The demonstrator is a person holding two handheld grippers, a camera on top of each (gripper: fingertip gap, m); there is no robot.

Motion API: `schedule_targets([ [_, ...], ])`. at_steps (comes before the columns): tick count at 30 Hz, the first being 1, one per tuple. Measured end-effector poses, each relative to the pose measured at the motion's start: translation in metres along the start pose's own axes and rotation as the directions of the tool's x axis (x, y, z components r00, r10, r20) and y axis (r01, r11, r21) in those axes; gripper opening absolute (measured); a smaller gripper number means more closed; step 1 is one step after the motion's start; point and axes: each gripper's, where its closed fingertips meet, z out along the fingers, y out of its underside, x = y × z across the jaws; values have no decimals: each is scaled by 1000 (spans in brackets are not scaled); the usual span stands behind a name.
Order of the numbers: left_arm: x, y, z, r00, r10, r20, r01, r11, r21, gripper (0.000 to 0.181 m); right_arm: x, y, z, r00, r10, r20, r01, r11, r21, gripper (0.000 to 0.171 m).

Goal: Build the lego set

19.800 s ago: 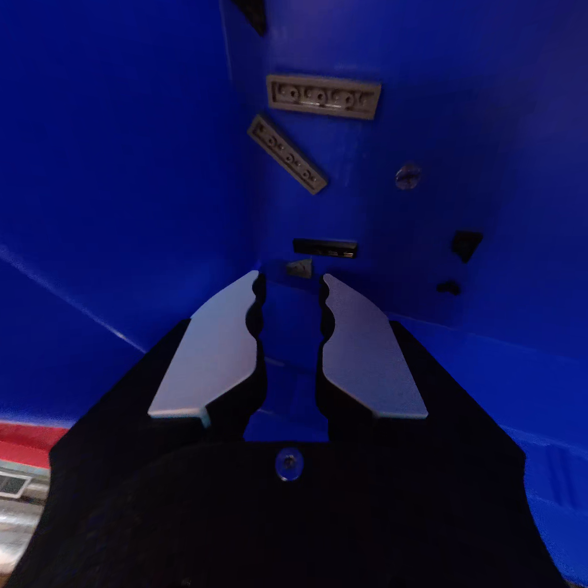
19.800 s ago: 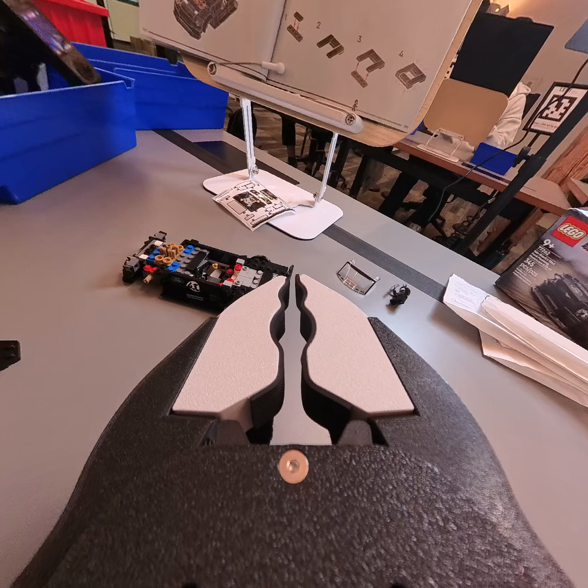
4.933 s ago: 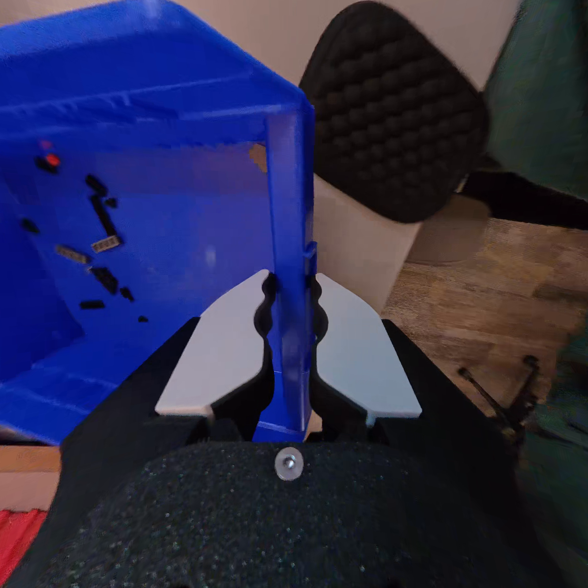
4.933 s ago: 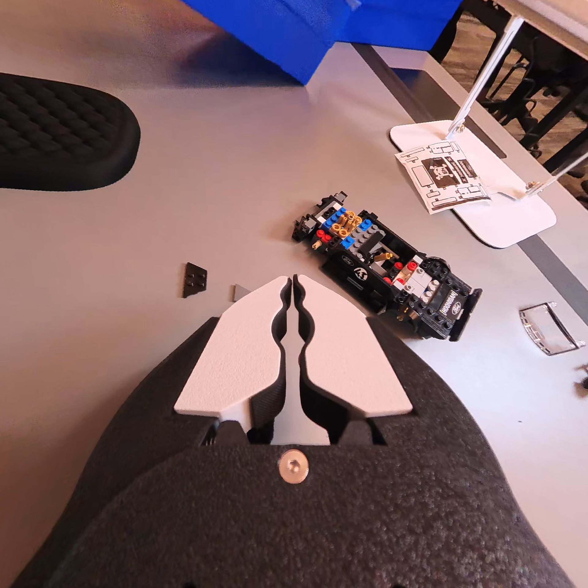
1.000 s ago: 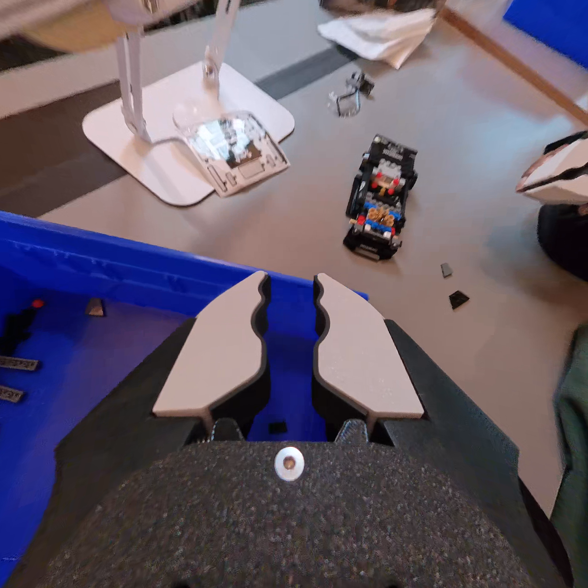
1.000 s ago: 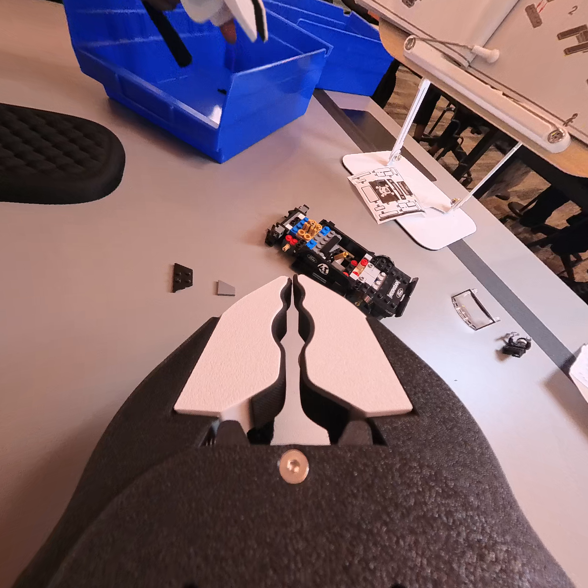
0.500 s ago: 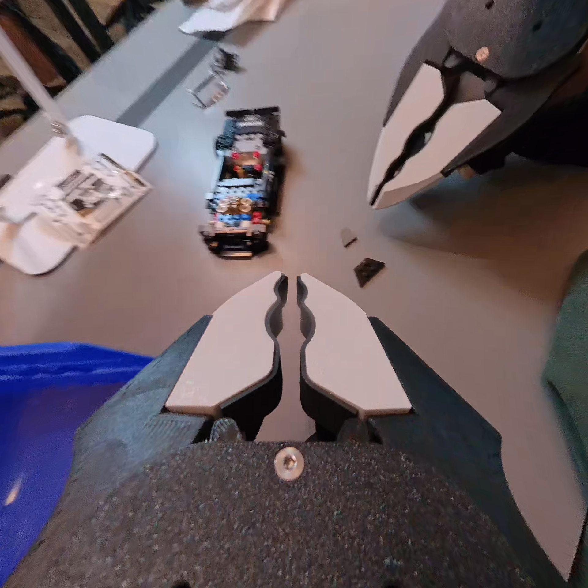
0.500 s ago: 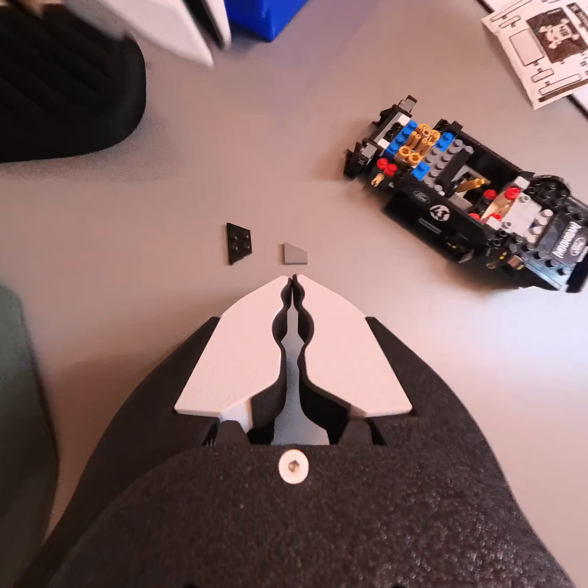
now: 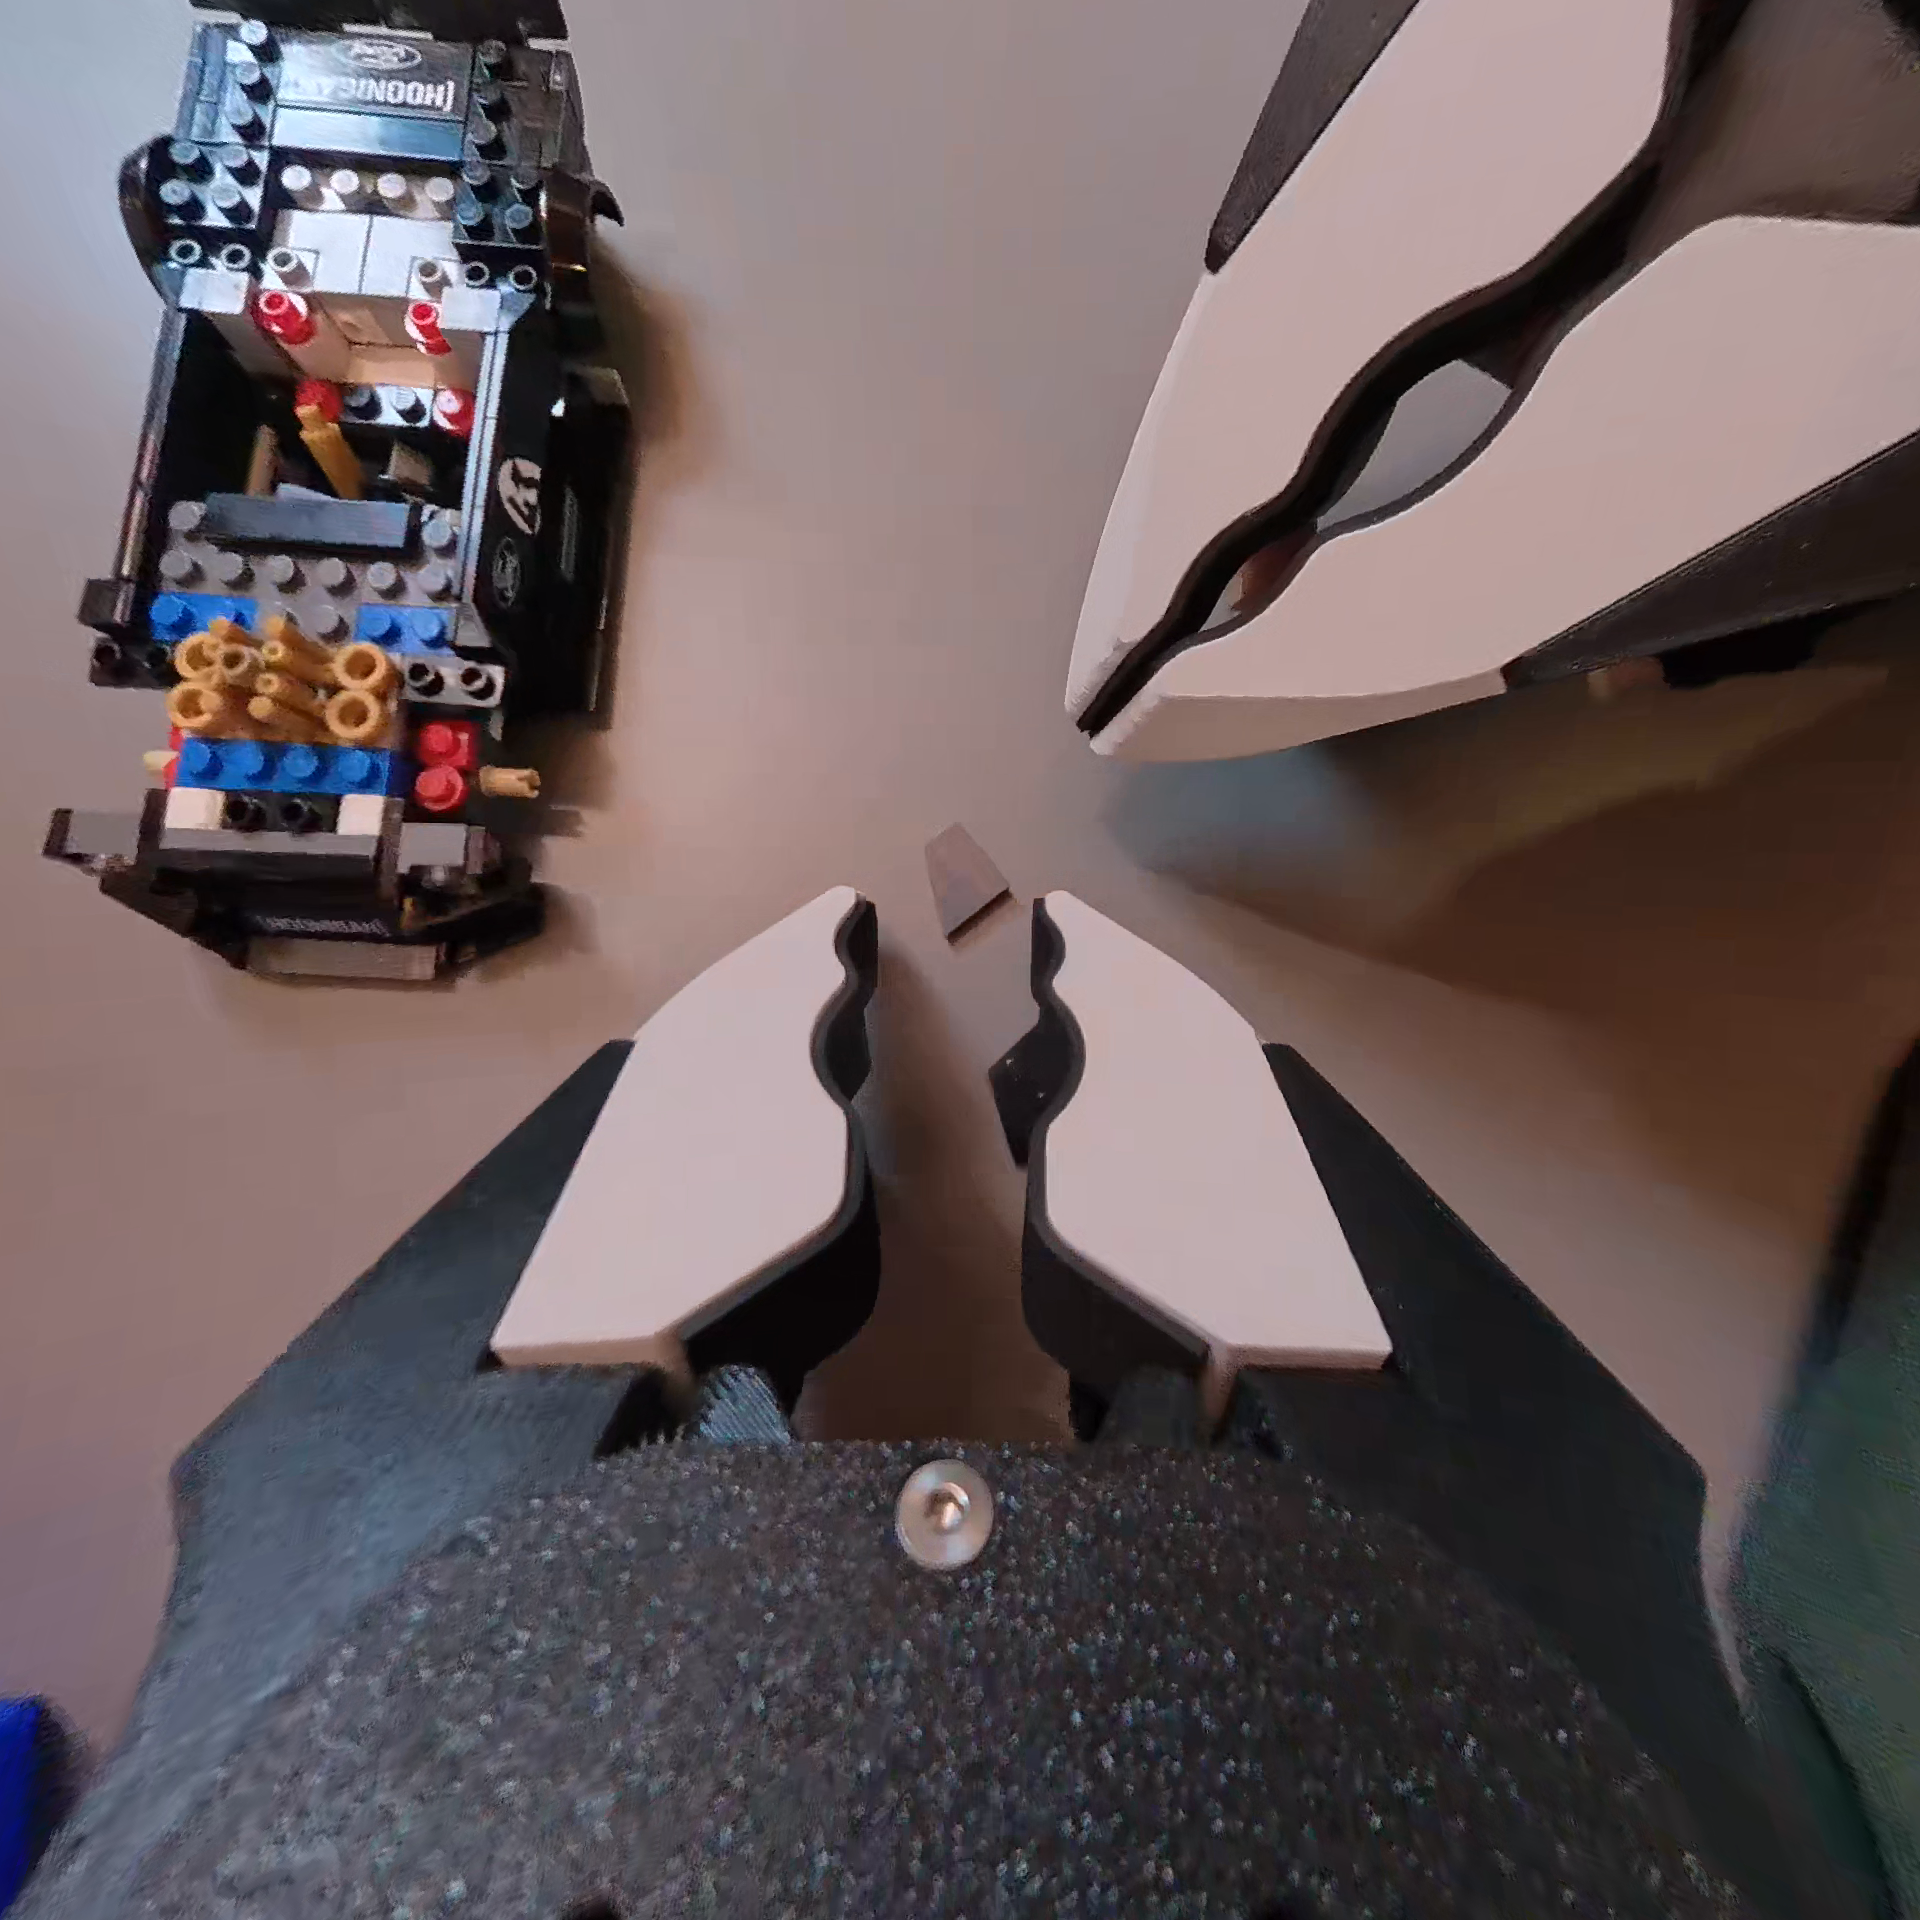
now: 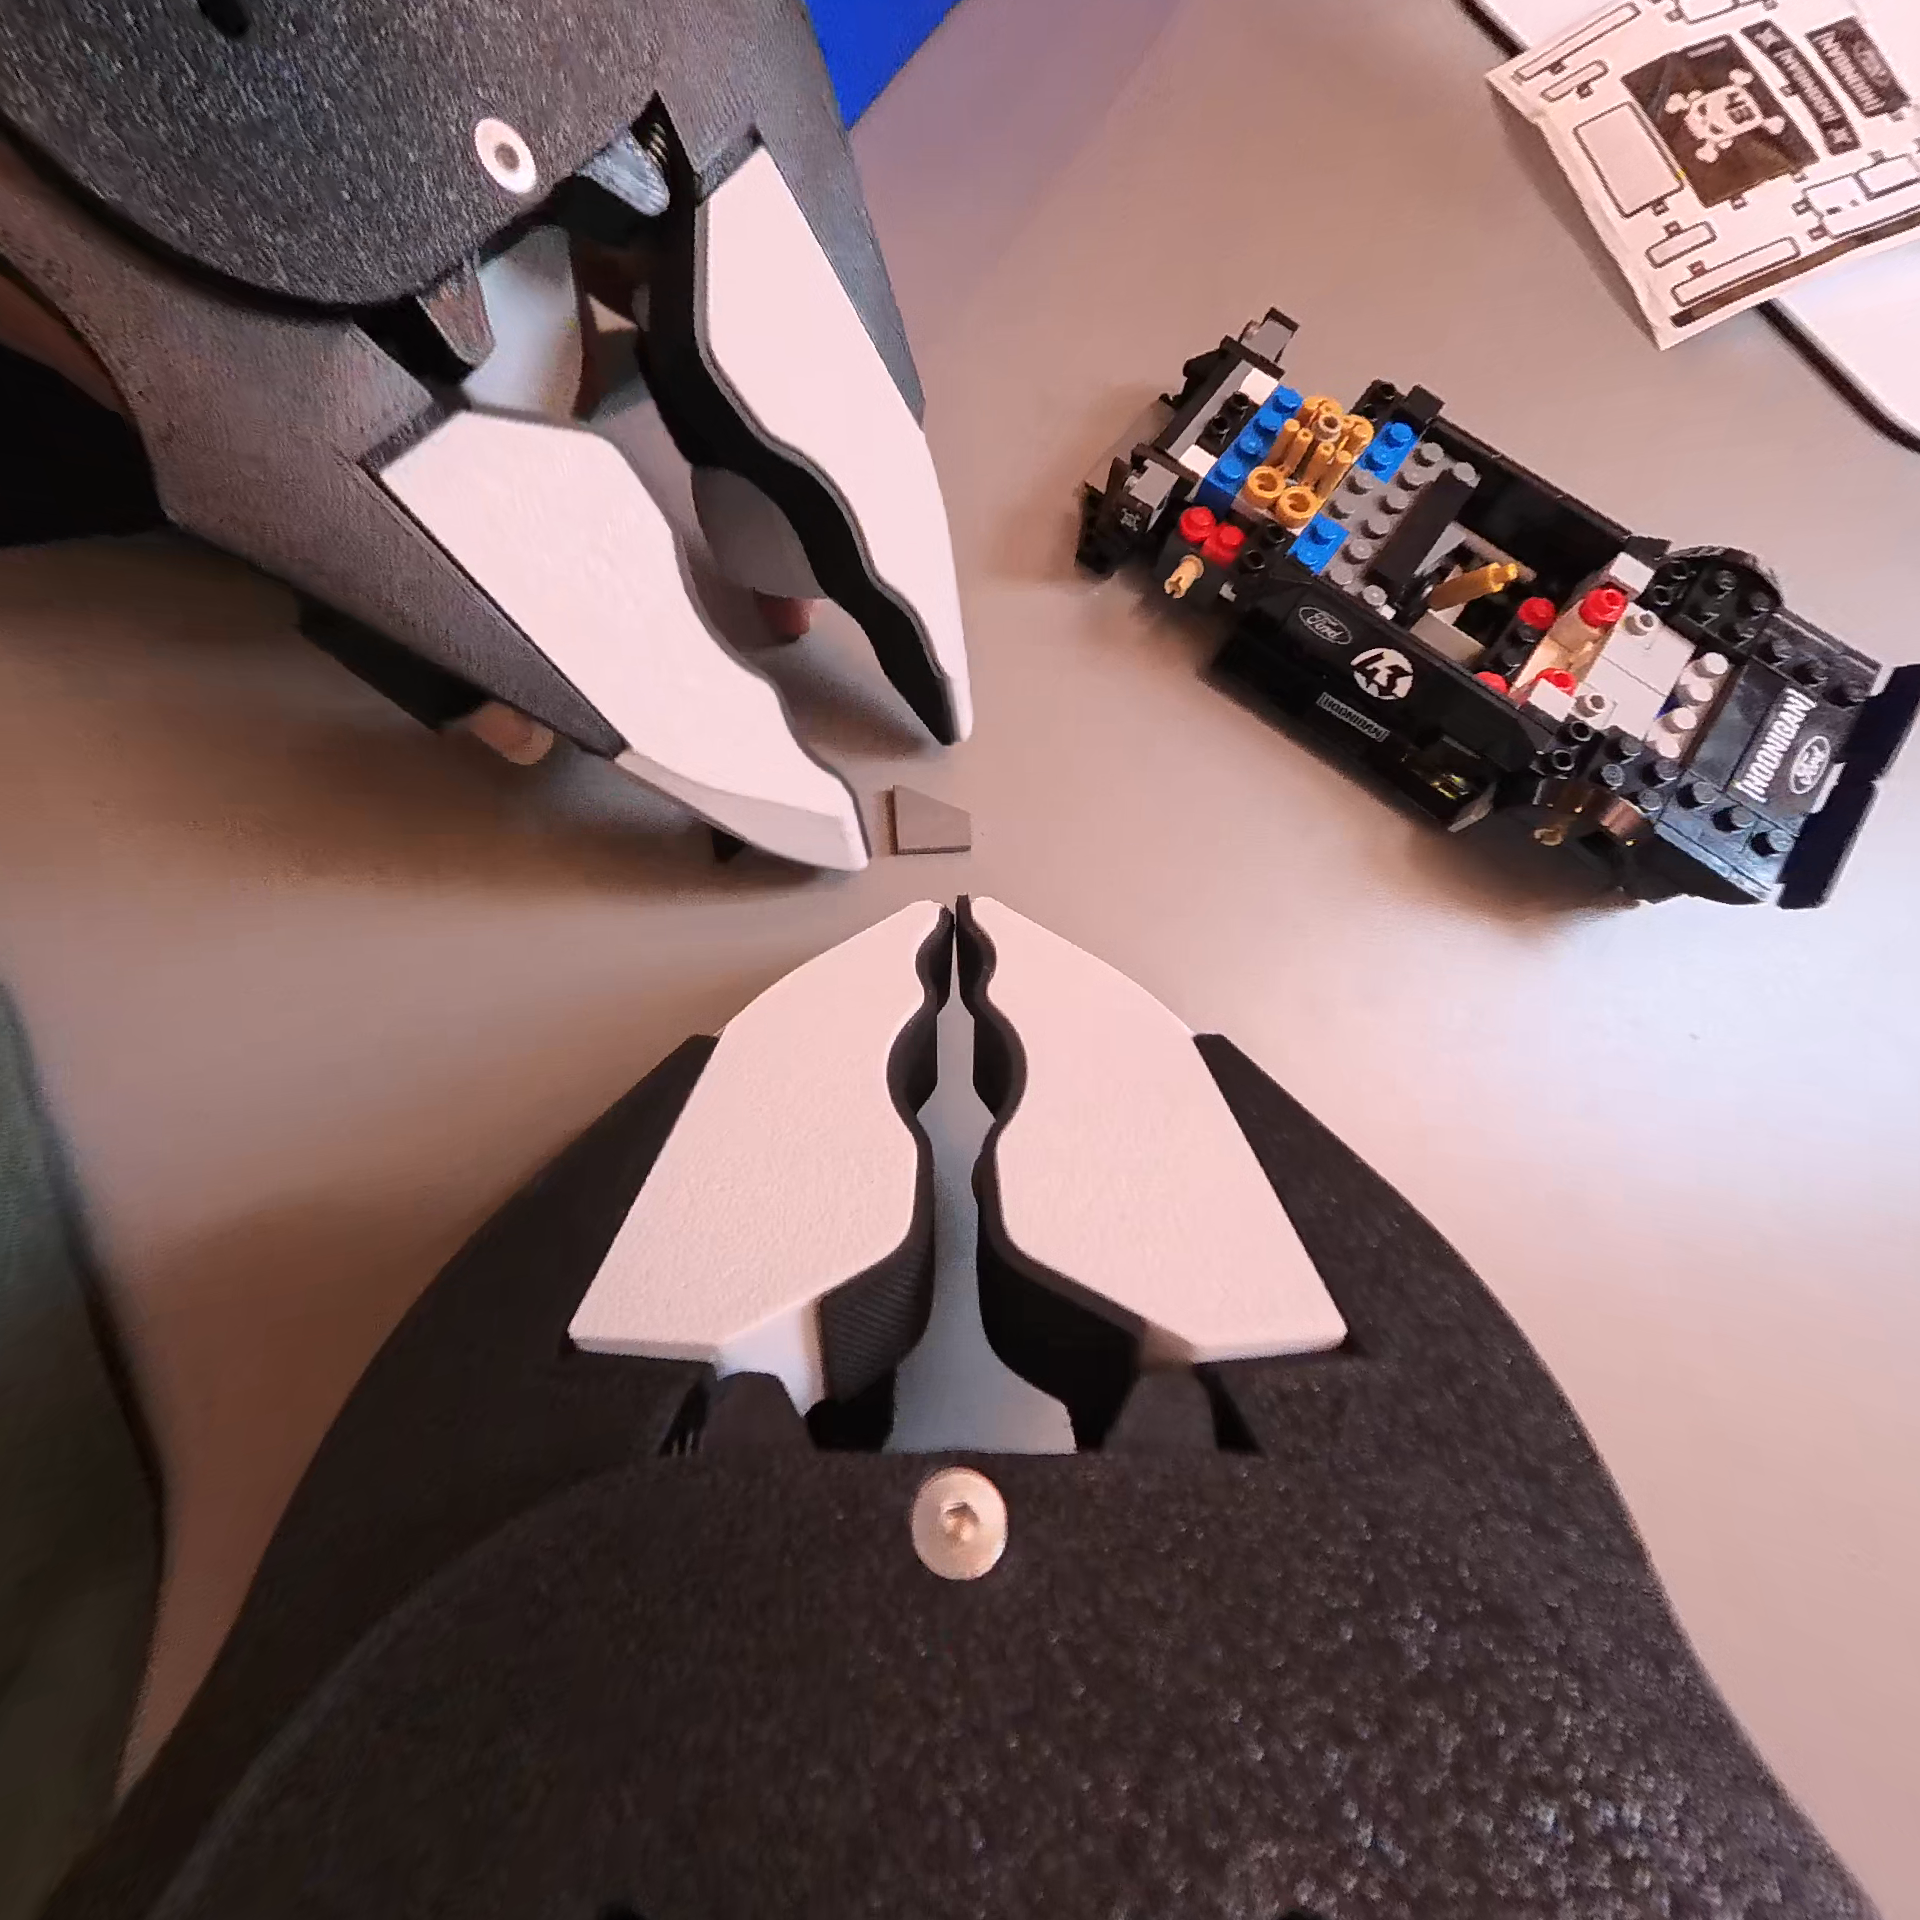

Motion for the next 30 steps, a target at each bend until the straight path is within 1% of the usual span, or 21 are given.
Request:
schedule_targets([
  [4,0,1,5,999,26,39,-24,998,-51,37,2,1,-3,1000,-1,-5,1,1000,8,0],
  [8,1,1,6,999,0,32,2,998,-58,33,6,0,-7,1000,7,-14,-6,1000,21,0],
  [14,3,-1,9,999,4,39,-2,998,-60,19,8,-2,-10,1000,8,-23,-7,999,33,1],
  [15,3,-1,9,999,15,39,-13,998,-64,15,9,-2,-11,1000,8,-25,-7,999,37,1],
  [17,0,-1,7,997,49,63,-45,997,-67,15,10,-3,-12,1000,11,-27,-10,999,42,1],
  [22,-15,1,-1,966,201,164,-193,979,-62,14,12,-5,-14,999,14,-33,-11,998,64,1],
  [24,-22,-9,-14,946,238,221,-241,970,-15,14,13,-8,-15,999,16,-33,-13,996,84,0],
  [26,-31,-29,-38,911,271,311,-300,953,49,14,14,-13,-16,999,26,-34,-21,993,116,0],
  [28,-44,-57,-77,855,290,430,-374,919,124,14,16,-17,-18,998,38,-44,-31,989,146,0],
  [30,-67,-84,-126,773,281,568,-450,875,178,14,18,-22,-20,997,44,-62,-33,985,169,0],
])
